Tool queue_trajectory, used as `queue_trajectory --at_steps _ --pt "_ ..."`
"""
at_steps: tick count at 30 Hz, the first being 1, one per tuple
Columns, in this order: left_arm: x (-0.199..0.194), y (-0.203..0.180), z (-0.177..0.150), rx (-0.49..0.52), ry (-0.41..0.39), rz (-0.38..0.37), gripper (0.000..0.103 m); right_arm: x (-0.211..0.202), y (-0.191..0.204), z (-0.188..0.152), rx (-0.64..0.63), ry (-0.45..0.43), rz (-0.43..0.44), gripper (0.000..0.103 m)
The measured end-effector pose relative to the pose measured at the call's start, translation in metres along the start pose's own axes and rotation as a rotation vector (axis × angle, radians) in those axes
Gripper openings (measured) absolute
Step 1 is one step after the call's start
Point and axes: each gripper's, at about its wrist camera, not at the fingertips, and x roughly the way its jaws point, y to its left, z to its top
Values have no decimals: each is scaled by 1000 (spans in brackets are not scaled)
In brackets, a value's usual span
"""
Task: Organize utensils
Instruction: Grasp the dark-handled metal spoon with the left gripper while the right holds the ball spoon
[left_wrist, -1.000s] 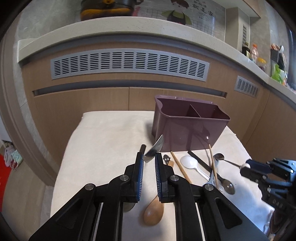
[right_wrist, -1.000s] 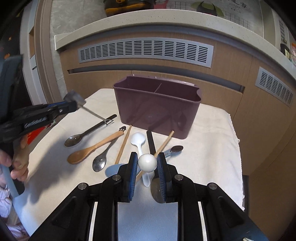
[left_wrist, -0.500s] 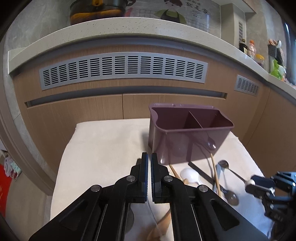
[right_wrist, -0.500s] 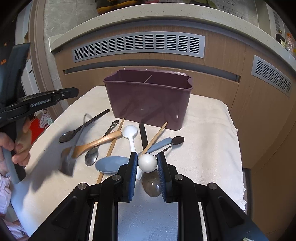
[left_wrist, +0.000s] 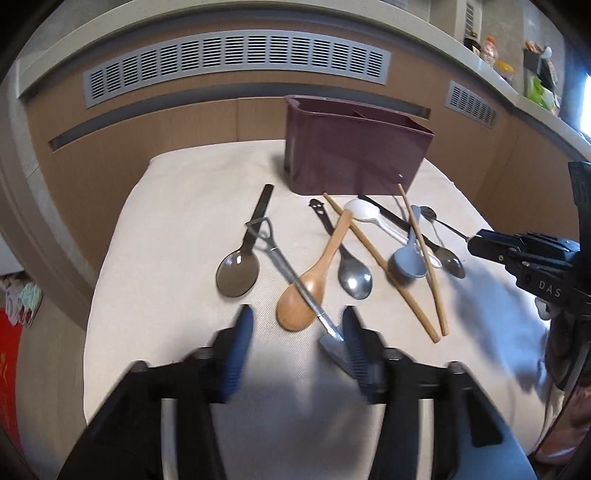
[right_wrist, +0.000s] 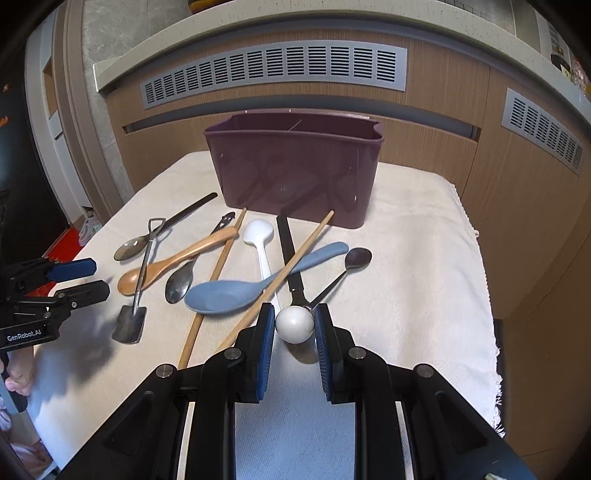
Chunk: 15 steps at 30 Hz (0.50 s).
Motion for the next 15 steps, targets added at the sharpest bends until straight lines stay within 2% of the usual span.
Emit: queue_trajectory --at_steps 4,9,15 --pt "3 8 5 -23 1 11 53 -2 1 -2 -4 0 3 20" --pt "19 32 19 -123 0 70 53 0 2 -4 0 11 7 20" --pt "44 31 24 -76 30 117 53 5 1 -5 11 24 7 20"
